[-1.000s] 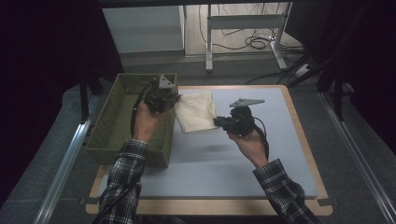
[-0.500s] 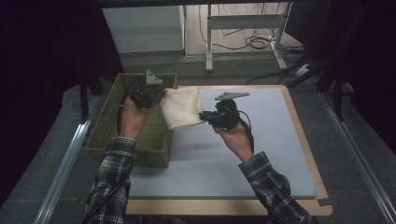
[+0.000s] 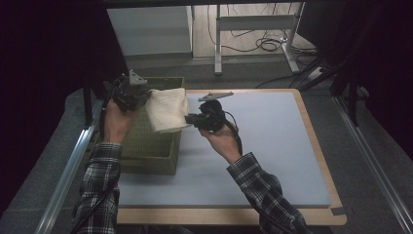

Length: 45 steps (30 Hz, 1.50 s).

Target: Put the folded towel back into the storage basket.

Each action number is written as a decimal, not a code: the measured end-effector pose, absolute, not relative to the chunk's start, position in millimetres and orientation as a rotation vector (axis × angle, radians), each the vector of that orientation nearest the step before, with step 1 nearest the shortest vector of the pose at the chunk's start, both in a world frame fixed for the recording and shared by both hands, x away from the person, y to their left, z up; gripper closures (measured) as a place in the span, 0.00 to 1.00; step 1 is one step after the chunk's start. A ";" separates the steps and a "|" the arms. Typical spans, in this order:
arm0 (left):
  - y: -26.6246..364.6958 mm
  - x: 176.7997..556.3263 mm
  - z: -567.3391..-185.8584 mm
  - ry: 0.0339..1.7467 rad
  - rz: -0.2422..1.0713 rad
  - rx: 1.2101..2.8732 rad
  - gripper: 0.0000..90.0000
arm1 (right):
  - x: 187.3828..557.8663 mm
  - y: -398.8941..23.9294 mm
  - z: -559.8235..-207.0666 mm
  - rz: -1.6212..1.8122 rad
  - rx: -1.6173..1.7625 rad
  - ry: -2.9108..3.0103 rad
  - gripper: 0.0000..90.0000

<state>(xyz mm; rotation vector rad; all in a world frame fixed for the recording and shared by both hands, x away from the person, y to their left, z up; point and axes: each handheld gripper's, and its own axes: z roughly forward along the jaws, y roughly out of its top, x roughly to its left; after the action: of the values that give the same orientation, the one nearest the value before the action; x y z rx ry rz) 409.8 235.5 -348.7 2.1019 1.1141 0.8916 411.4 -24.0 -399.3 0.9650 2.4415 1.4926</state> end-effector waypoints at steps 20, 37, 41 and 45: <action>290.6 412.0 -385.5 1.247 0.864 2.125 0.93 | 411.5 62.0 -423.8 1.387 0.903 2.581 0.91; 304.5 433.6 -416.7 1.295 0.855 2.267 0.92 | 412.4 115.7 -433.9 1.203 0.889 2.658 0.91; 306.4 440.5 -423.6 1.305 0.830 2.305 0.92 | 413.7 125.5 -438.0 1.136 0.879 2.672 0.91; 305.9 448.0 -432.9 1.315 0.809 2.362 0.92 | 415.8 130.1 -436.7 1.105 0.875 2.679 0.91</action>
<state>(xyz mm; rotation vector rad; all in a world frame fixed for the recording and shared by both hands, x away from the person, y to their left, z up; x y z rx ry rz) 448.0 305.9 -432.9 2.3617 1.3152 0.8090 415.8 130.1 -436.7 0.8752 2.6787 1.1054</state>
